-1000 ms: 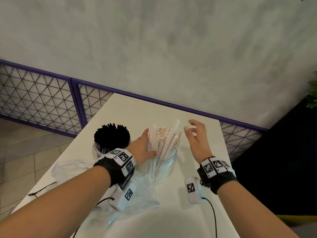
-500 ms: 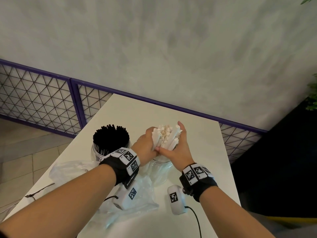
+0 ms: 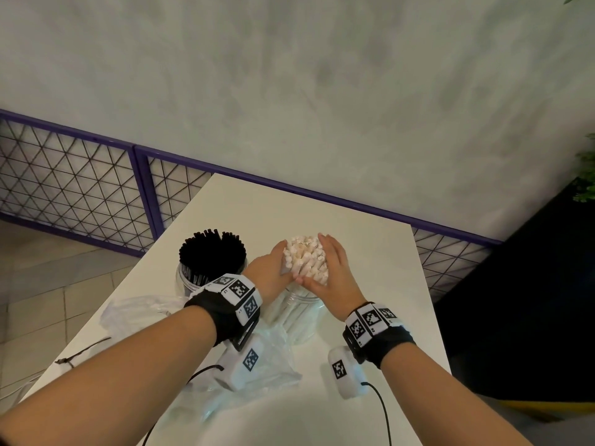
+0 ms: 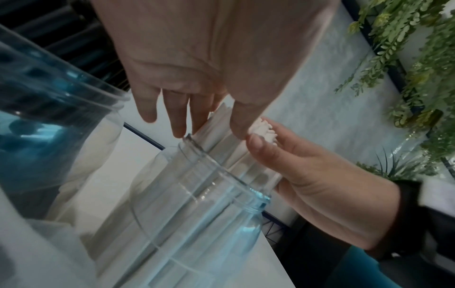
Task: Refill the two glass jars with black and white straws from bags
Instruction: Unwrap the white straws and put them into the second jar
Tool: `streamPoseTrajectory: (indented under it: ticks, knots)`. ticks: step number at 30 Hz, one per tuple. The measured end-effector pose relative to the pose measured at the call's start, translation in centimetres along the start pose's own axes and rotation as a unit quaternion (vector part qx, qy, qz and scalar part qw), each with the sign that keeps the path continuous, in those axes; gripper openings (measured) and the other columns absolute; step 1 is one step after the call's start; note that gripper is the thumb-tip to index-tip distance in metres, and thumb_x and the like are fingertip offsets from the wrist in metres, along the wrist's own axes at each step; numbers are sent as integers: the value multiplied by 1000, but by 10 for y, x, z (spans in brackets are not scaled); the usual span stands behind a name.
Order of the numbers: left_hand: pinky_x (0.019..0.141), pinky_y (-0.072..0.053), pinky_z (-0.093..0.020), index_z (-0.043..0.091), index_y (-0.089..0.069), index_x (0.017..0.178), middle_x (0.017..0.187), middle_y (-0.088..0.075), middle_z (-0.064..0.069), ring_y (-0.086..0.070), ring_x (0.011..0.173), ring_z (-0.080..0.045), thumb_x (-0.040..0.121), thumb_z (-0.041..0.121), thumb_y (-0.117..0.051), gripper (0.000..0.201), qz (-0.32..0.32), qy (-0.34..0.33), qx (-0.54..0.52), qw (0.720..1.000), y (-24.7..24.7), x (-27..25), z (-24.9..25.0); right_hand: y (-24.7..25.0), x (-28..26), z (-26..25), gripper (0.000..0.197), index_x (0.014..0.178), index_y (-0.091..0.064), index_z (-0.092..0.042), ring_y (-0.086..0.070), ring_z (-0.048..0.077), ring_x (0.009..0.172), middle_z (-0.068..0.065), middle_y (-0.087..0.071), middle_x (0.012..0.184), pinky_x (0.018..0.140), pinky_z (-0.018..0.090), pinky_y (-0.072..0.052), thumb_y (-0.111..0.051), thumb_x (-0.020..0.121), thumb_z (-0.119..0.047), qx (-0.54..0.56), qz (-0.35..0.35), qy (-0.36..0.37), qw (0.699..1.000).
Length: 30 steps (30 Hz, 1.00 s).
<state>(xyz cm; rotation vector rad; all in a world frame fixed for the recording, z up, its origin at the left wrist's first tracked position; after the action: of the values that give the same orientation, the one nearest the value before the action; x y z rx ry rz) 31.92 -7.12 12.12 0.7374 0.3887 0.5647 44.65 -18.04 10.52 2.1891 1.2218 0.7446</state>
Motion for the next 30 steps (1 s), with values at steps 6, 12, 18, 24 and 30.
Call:
streamPoseTrajectory:
  ticks: [6, 12, 18, 24, 30]
  knots:
    - [90, -42, -30, 18, -24, 148, 132, -56, -11, -55, 118, -27, 96, 32, -47, 58, 64, 8, 9, 998, 1, 1, 4, -5, -2, -8, 75, 146, -28, -26, -27, 11, 134, -2, -28, 148, 109, 21, -24, -70, 84, -26, -10, 74, 24, 997]
    - [80, -41, -23, 23, -33, 142, 121, -62, -6, -61, 103, -22, 89, 31, -62, 61, 103, 35, -53, 993, 5, -1, 5, -11, -5, 2, 92, 149, -19, -29, -20, 17, 139, -1, -14, 155, 111, 26, -20, -77, 77, -32, -55, 34, -15, 998]
    - [81, -42, -25, 24, -36, 138, 115, -61, -3, -60, 97, -20, 84, 33, -68, 64, 142, 12, -101, 985, 15, -5, 16, -4, 1, -15, 80, 146, -27, -24, -24, 11, 138, 1, -22, 152, 110, 18, -20, -73, 81, -14, -36, 90, 51, 994]
    - [81, -38, -21, 20, -41, 135, 121, -61, -3, -59, 107, -19, 78, 37, -74, 68, 96, 27, -70, 993, 8, -6, 7, -15, -4, -12, 78, 148, -24, -22, -14, 25, 142, 4, -14, 157, 118, 40, -20, -69, 84, -27, -178, 31, 60, 982]
    - [85, -47, -28, 24, -39, 137, 127, -55, -3, -62, 99, -20, 84, 22, -67, 59, 100, -1, -63, 993, 19, -13, 5, -11, -10, -21, 60, 145, -28, -36, -8, 28, 146, 1, -12, 159, 116, 48, -18, -55, 92, -39, -292, 3, 108, 950]
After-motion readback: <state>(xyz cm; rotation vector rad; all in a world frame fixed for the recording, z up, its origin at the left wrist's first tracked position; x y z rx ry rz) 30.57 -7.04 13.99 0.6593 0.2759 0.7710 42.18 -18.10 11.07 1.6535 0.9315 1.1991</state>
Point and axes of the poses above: each hand's wrist, its own x-axis towards the middle knuckle, its own y-axis out of the back of the hand, z = x × y, the point moved 1 cm from there along x, towards the middle knuckle
